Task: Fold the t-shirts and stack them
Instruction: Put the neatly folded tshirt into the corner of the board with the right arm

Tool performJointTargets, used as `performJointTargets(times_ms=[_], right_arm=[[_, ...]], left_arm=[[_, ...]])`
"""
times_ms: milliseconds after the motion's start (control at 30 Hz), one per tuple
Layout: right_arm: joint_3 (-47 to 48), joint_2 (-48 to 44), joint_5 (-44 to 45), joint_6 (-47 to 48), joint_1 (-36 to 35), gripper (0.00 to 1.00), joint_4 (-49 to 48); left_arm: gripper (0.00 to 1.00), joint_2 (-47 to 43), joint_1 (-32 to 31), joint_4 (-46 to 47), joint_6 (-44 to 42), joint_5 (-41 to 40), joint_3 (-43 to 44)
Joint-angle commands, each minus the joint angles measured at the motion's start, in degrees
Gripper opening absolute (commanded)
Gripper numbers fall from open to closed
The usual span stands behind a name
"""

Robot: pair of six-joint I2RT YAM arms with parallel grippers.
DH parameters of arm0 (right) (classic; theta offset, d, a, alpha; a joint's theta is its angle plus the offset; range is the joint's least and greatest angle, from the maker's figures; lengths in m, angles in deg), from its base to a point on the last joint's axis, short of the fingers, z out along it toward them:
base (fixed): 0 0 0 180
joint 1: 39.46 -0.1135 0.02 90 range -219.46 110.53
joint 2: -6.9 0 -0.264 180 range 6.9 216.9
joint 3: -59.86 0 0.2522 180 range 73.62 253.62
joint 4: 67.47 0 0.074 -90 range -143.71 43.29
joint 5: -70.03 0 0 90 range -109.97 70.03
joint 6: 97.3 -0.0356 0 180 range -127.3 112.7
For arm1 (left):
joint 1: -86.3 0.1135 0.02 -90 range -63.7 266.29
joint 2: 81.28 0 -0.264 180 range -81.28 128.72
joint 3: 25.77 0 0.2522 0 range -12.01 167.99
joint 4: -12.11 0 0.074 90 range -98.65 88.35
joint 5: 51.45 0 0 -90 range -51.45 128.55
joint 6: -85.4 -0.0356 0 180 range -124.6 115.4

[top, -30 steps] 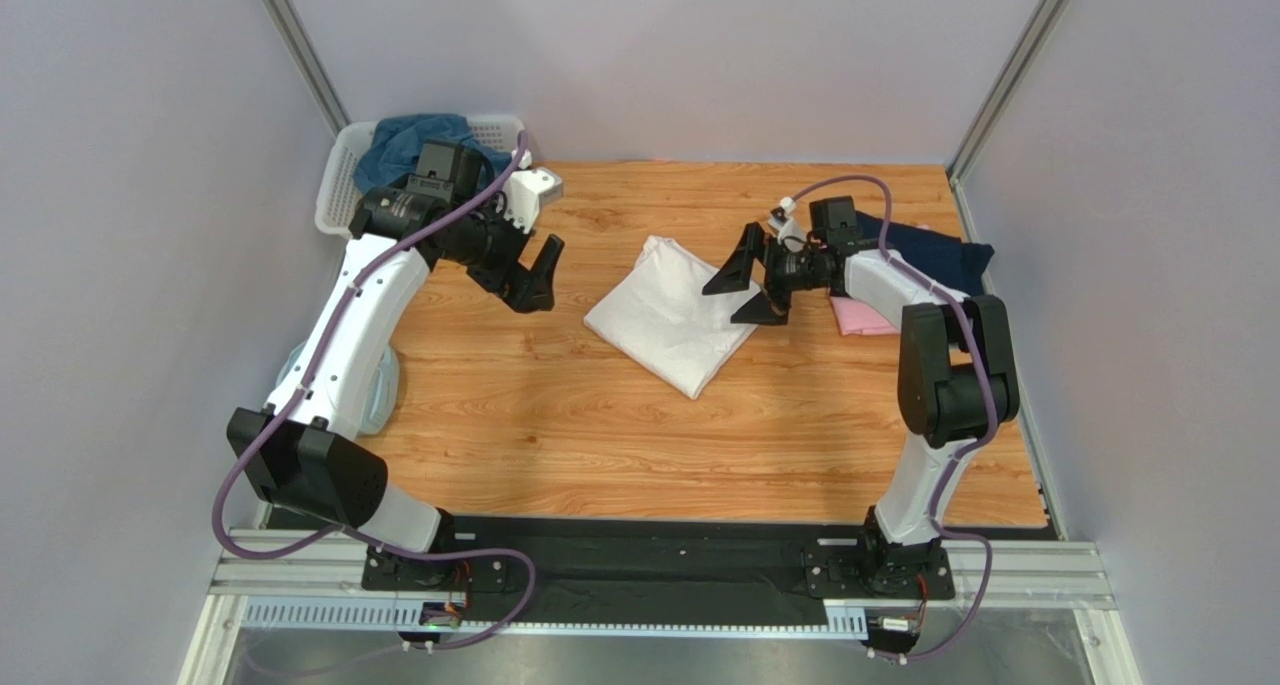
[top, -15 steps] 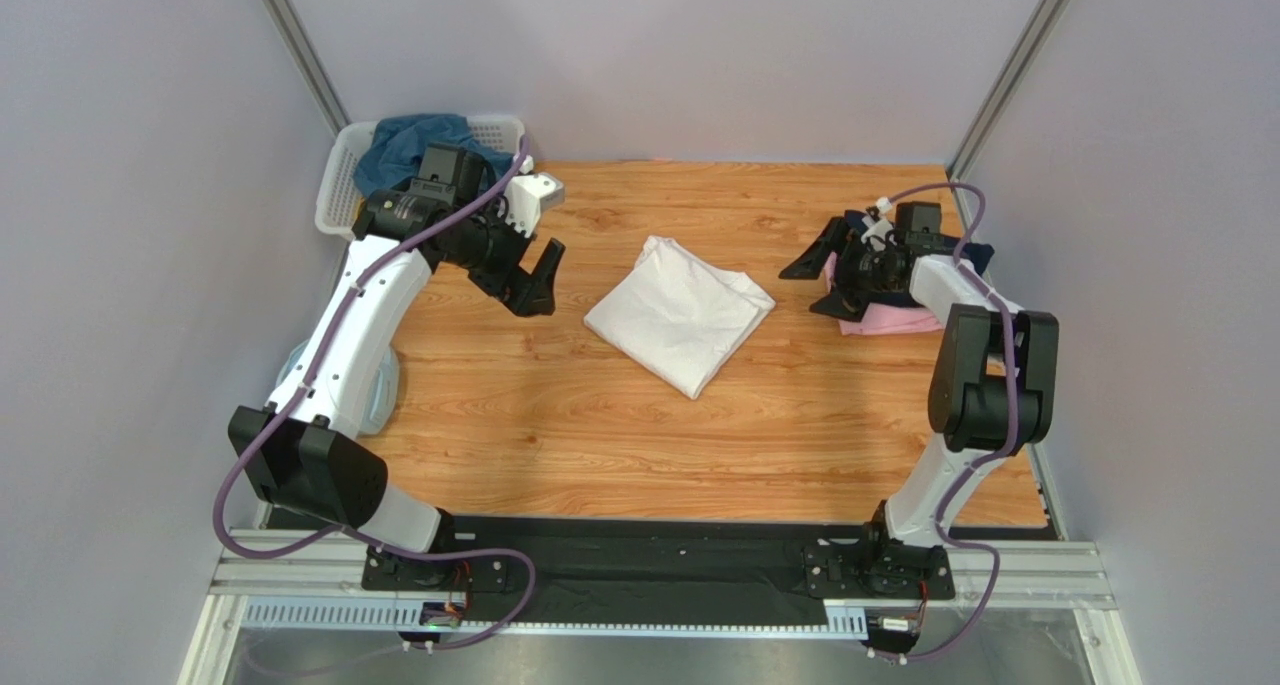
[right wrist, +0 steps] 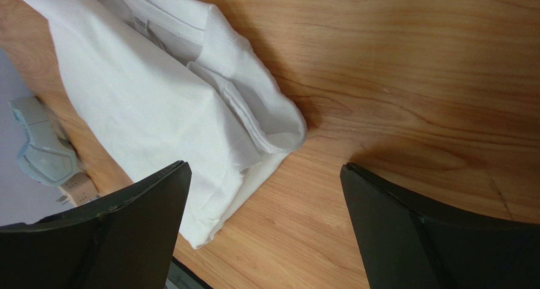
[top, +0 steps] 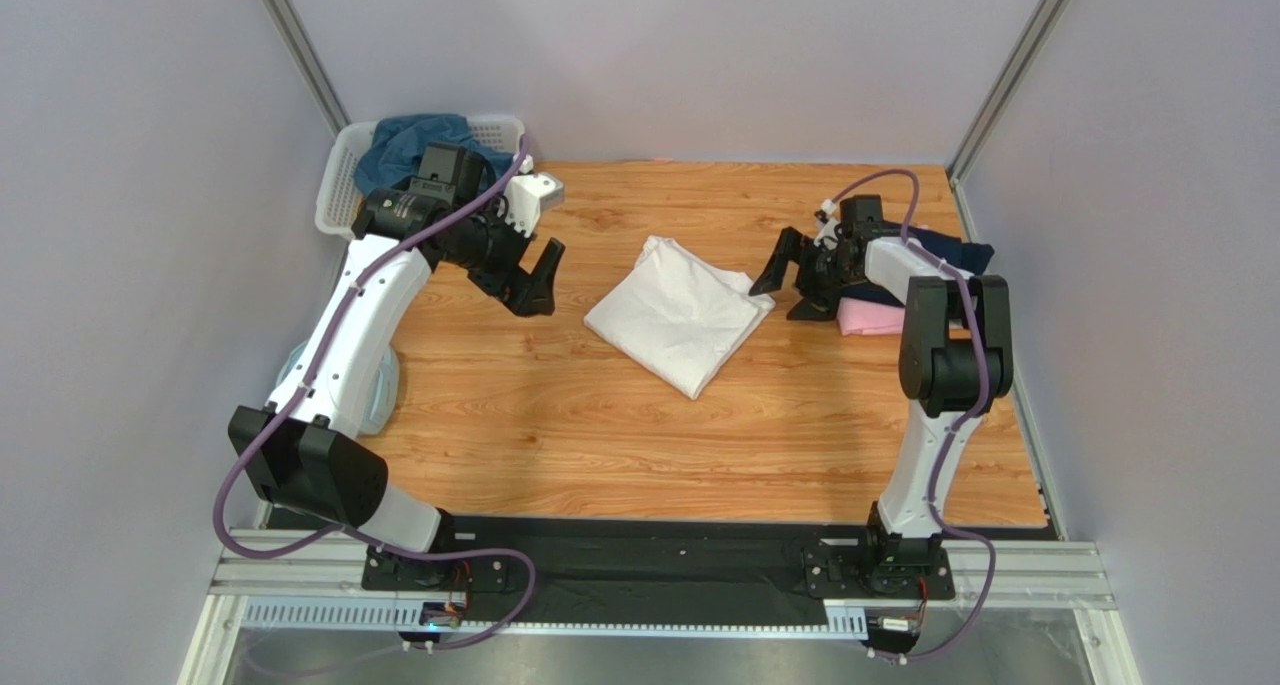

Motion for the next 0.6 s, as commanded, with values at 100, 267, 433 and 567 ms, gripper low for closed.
performJointTargets(times_ms=[100, 267, 433, 567], right_arm=[[5.63, 5.07, 1.67, 2.76, 0.8, 1.0, 0.85], [6.61, 7.98, -3.16, 0.31, -0.85, 1.0, -1.25], [3.71, 7.63, -4.75, -0.75, -2.8, 1.0, -3.1], [-0.51, 6.49, -6.59, -2.68, -3.86, 1.0, -6.87]], left_arm=[[1.0, -0.37, 0.13, -0.73, -1.09, -0.15, 2.76], [1.0, -0.11, 0.13, -0.56, -1.18, -0.59, 2.41], [1.0, 0.07, 0.13, -0.38, -1.18, -0.41, 2.5], [1.0, 0.24, 0.13, -0.38, -1.18, -0.41, 2.94]])
